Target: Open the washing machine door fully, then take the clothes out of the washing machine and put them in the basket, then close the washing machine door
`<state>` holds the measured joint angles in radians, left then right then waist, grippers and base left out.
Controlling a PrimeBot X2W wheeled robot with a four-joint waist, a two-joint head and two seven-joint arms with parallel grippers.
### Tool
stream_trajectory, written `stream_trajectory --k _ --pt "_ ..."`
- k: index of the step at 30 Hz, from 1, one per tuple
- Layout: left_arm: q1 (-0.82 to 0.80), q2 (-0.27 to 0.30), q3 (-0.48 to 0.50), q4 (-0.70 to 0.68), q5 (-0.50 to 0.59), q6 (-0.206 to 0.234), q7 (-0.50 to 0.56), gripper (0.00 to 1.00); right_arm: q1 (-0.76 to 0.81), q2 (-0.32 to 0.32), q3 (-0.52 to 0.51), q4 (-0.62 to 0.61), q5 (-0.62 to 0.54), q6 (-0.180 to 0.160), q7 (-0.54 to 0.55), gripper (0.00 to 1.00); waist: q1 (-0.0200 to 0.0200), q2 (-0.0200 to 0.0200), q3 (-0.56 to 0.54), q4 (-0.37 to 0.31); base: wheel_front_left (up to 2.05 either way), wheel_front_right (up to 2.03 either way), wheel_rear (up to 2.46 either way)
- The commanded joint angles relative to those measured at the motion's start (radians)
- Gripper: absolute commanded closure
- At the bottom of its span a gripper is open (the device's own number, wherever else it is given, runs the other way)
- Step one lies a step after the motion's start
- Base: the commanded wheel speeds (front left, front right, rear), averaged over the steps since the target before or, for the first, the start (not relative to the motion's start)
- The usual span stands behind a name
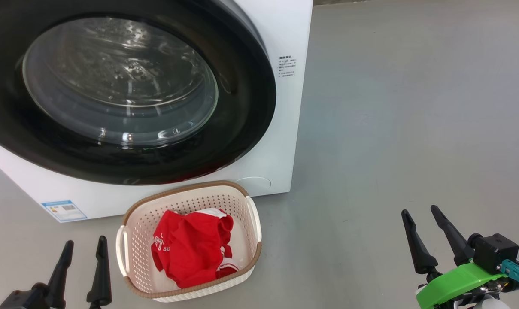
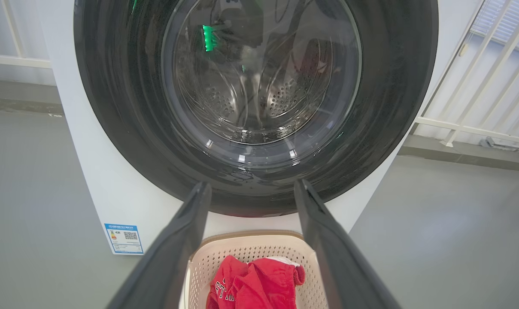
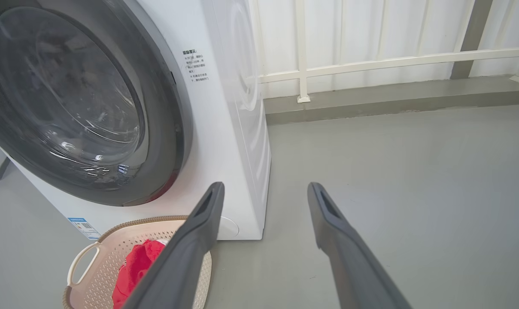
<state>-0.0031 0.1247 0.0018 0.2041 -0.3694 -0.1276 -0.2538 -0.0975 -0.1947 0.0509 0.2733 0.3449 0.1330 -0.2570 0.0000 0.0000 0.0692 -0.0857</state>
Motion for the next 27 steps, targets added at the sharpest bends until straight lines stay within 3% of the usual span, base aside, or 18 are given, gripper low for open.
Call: stream_trajectory --k 1,13,14,22,27 --pt "-0.007 0.017 0.035 -0.017 0.000 -0.003 -0.008 0.00 0.001 -0.014 0.020 -0.026 -0.015 -0.002 -0.005 0.00 0.0000 0.0000 0.000 0.001 0.00 0.00 0.00" --pt "-0.002 0.011 0.038 -0.009 -0.005 -0.003 -0.008 0.00 -0.002 -0.017 0.025 -0.028 -0.016 -0.002 -0.005 0.00 0.0000 0.0000 0.003 0.003 0.00 0.00 0.00" --pt "0.006 -0.005 -0.001 0.016 -0.002 0.000 0.001 1.00 0.000 0.002 0.002 0.004 0.001 0.000 0.000 1.00 0.0000 0.0000 0.003 0.003 0.00 0.00 0.00" --pt "0.045 -0.067 -0.014 0.112 -0.008 0.000 0.010 1.00 0.044 0.049 0.005 0.110 0.009 0.000 0.003 1.00 0.0000 0.0000 0.003 0.004 0.00 0.00 0.00" --pt "0.041 -0.067 -0.009 0.107 -0.057 0.000 0.024 1.00 0.043 0.051 0.000 0.102 0.061 0.000 0.016 1.00 0.0020 0.0000 -0.001 0.007 0.00 0.00 0.00"
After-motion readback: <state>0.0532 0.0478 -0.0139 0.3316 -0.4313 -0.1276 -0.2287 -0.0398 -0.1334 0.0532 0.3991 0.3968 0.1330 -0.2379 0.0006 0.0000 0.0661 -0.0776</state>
